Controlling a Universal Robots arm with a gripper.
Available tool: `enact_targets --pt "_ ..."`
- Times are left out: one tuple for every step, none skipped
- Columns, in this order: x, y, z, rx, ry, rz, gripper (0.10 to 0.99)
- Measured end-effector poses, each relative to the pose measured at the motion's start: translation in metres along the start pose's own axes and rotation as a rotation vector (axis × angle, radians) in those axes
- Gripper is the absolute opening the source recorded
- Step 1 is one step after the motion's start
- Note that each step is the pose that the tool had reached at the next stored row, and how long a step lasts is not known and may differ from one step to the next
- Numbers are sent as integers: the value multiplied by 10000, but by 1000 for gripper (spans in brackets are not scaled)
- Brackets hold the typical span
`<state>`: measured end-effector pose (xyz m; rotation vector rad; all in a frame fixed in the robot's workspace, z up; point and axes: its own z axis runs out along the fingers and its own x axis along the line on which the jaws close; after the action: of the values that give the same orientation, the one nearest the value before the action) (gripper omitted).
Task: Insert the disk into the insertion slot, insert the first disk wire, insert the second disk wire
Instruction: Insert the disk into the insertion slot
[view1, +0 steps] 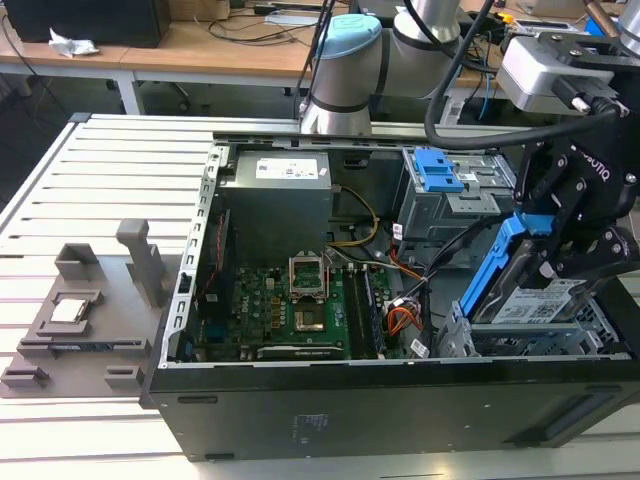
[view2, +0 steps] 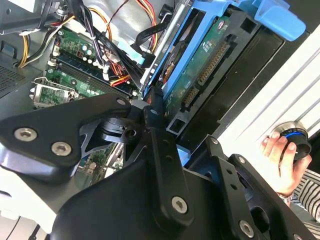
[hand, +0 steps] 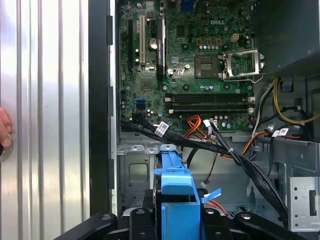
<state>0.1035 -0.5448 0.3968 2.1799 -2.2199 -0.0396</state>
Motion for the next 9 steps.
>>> enact_targets --pt "0 0 0 0 1 0 373" --pt "0 0 0 -1 0 1 373" --pt "0 0 1 -1 -2 1 439" --pt "0 0 1 0 -2 0 439" --pt "0 0 1 -1 -1 1 439" --pt "0 0 1 -1 -1 0 439" --pt "0 0 1 -1 -1 1 439" --pt "0 0 1 -1 0 1 424" --pt "0 0 1 -1 0 0 357"
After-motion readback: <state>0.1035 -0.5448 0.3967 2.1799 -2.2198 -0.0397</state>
